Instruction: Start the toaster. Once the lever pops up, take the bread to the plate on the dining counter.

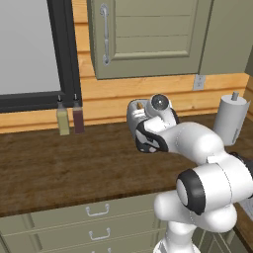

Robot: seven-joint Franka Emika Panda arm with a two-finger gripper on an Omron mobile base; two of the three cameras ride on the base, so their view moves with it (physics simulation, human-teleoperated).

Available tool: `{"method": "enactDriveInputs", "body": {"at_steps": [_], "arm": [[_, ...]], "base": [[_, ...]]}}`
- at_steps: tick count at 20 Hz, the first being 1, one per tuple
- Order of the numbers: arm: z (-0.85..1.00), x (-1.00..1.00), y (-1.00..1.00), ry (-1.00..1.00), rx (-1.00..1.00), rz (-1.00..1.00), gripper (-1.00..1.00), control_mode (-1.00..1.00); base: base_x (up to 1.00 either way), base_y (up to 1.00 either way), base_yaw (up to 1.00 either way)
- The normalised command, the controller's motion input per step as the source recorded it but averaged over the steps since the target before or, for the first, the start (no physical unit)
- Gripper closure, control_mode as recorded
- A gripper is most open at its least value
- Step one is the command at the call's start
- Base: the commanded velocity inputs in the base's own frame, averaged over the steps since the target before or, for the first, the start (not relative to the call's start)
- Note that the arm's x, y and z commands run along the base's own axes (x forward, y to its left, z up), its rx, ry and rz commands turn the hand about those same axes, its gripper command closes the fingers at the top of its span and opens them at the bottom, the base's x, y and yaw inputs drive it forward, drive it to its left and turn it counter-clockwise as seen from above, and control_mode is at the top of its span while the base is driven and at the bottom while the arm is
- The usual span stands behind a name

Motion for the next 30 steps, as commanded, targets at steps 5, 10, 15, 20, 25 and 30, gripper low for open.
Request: {"method": "enactDriveInputs", "body": {"at_steps": [5, 10, 15, 20, 25, 30], "arm": [[0.00, 0.03, 0.00, 0.00, 0.00, 0.00, -1.00, -1.00], [0.00, 0.02, 0.00, 0.00, 0.00, 0.00, -1.00, -1.00], [0.00, 0.00, 0.00, 0.00, 0.00, 0.00, -1.00, -1.00], [0.00, 0.02, 0.00, 0.00, 0.00, 0.00, -1.00, -1.00], [0.00, 0.13, 0.00, 0.00, 0.00, 0.00, -1.00, -1.00], [0.00, 0.11, 0.00, 0.00, 0.00, 0.00, -1.00, -1.00]], "base": [[0.00, 0.00, 0.00], [0.00, 0.00, 0.00], [0.00, 0.00, 0.00], [0.00, 0.00, 0.00], [0.00, 0.00, 0.00], [0.00, 0.00, 0.00]]}}
